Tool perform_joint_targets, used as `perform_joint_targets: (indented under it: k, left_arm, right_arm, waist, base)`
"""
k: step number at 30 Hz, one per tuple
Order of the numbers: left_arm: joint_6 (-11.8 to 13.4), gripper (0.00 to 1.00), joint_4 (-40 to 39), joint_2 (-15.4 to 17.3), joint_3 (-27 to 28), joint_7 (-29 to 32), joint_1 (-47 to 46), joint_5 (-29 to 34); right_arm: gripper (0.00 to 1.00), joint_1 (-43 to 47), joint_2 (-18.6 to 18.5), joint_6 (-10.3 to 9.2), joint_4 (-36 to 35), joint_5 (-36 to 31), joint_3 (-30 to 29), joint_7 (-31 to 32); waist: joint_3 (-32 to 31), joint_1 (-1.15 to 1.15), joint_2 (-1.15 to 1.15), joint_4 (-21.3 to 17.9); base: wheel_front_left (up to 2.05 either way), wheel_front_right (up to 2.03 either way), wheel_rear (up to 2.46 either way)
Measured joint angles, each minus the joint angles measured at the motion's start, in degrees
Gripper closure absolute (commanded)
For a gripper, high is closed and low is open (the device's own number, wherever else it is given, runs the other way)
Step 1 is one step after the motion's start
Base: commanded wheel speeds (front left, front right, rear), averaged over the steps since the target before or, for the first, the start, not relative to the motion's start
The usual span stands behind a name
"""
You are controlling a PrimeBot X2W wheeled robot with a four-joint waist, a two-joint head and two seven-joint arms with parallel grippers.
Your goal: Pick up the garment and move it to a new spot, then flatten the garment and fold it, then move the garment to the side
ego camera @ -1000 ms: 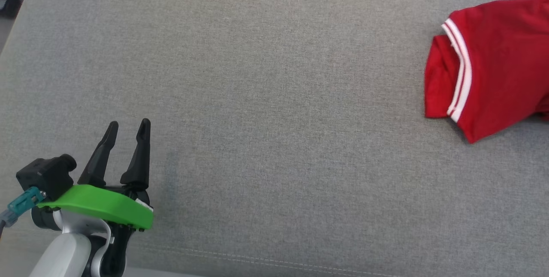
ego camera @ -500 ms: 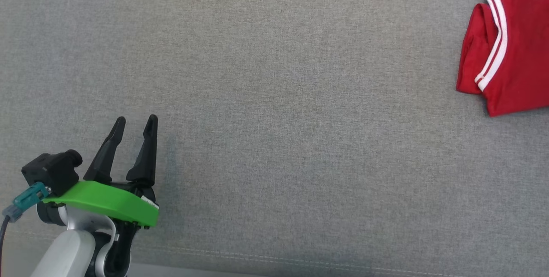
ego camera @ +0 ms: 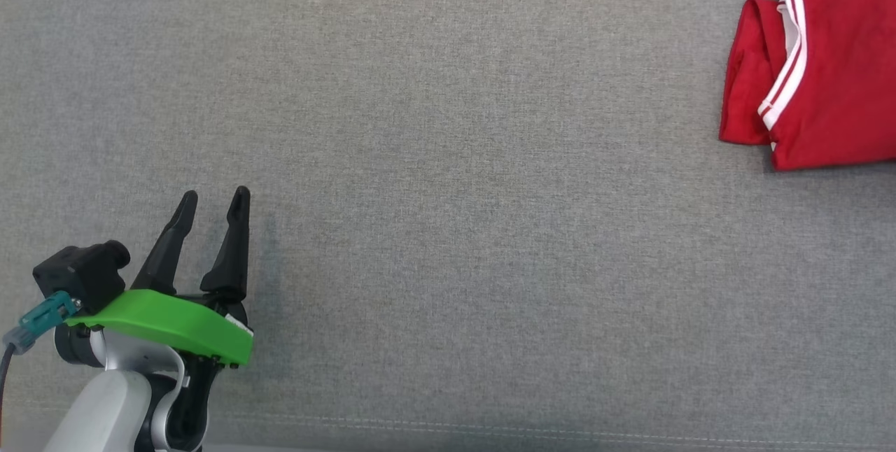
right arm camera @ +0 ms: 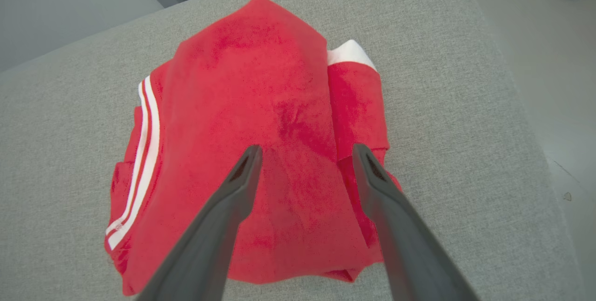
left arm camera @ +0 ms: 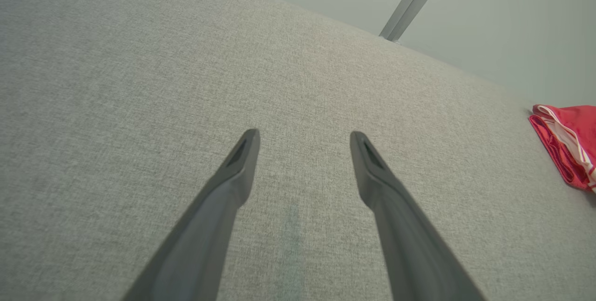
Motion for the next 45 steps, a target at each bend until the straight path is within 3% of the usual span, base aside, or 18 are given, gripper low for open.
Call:
perform_joint_targets:
  k: [5, 12, 15, 23, 30, 42, 43, 45]
  left_arm:
    - [0.0, 0.00, 1.0, 0.1, -0.1, -0.3, -0.4, 0.8]
    - [0.0, 0.00, 2.8, -0.8, 1.9, -4.3, -1.2, 1.6]
    - [0.0, 0.00, 3.9, -0.7, 2.5, -4.9, -1.0, 2.0]
    - [0.0, 0.00, 8.8, 0.5, 7.3, -6.6, 3.2, 5.4]
    - [0.0, 0.00, 11.8, 1.2, 8.0, -7.0, 7.3, 10.0]
    - [0.0, 0.00, 14.2, -1.0, 12.0, -7.1, 9.5, 14.2]
    - [0.0, 1.00, 14.1, -1.5, 12.0, -7.1, 9.5, 14.3]
    - [0.0, 1.00, 14.6, -2.5, 11.5, -7.1, 9.6, 14.3]
  right_arm:
    - [0.00, 1.9, 3.1, 0.09, 0.5, -0.5, 0.0, -5.2]
    - [0.00, 2.0, 2.3, 3.21, -5.6, -8.8, -1.9, -21.6]
    - [0.00, 2.6, 2.9, 3.46, -7.9, -12.1, -0.9, -25.9]
    - [0.00, 10.8, 12.0, 2.46, -12.4, -17.8, 3.2, -40.1]
    - [0.00, 20.9, 18.6, 1.05, -11.9, -20.5, 5.4, -49.4]
    - [0.00, 30.7, 24.9, 0.07, -7.1, -25.3, 4.3, -48.3]
    - [1.00, 31.1, 25.6, 0.07, -7.4, -26.1, 3.4, -48.2]
    - [1.00, 31.3, 26.9, 0.08, -7.1, -26.5, 3.2, -48.2]
  waist:
    - [-1.4, 0.00, 0.00, -0.7]
    - [-5.0, 0.00, 0.00, -1.1]
    - [-6.2, 0.00, 0.00, -1.2]
    - [-11.6, 0.00, 0.00, -2.0]
    - [-15.6, -0.01, 0.00, -3.2]
    - [-18.1, -0.01, 0.00, -3.9]
    - [-18.3, -0.01, 0.00, -3.8]
    - [-18.5, -0.01, 0.00, -3.7]
  base:
    - [0.00, 0.00, 0.00]
    - [0.00, 0.00, 0.00]
    - [0.00, 0.00, 0.00]
    - [0.00, 0.00, 0.00]
    - [0.00, 0.00, 0.00]
    - [0.00, 0.00, 0.00]
    - [0.00, 0.00, 0.00]
    - [0.00, 0.00, 0.00]
